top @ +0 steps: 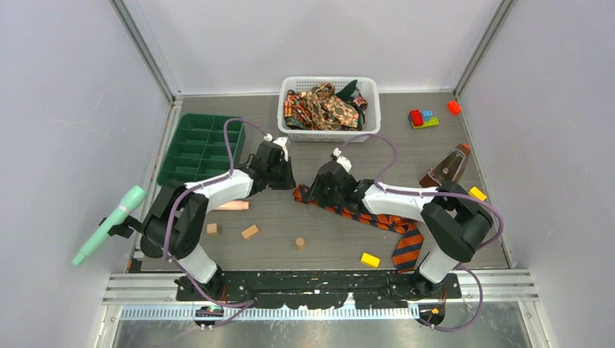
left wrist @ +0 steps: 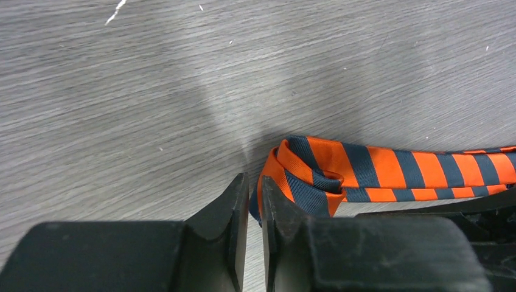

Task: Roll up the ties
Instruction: Roll the tie at the center of the board.

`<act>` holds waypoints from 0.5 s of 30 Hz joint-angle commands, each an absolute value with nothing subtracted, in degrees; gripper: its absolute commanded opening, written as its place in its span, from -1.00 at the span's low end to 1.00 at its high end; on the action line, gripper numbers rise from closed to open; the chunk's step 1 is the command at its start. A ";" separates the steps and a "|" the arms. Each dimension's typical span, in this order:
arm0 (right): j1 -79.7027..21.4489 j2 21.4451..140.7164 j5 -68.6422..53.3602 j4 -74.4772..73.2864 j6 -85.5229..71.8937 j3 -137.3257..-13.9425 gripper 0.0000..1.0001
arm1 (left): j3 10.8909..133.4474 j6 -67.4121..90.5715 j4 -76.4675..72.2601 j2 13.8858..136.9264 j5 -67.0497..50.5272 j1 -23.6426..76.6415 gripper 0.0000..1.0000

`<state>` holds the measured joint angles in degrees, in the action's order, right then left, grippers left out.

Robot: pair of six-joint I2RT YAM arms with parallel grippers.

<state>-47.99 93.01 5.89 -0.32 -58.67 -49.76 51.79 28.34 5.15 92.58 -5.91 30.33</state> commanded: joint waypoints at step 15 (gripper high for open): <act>-45.45 99.89 1.94 5.79 -59.44 -53.97 -0.55 | 51.21 30.19 0.30 96.88 -10.63 29.27 -0.99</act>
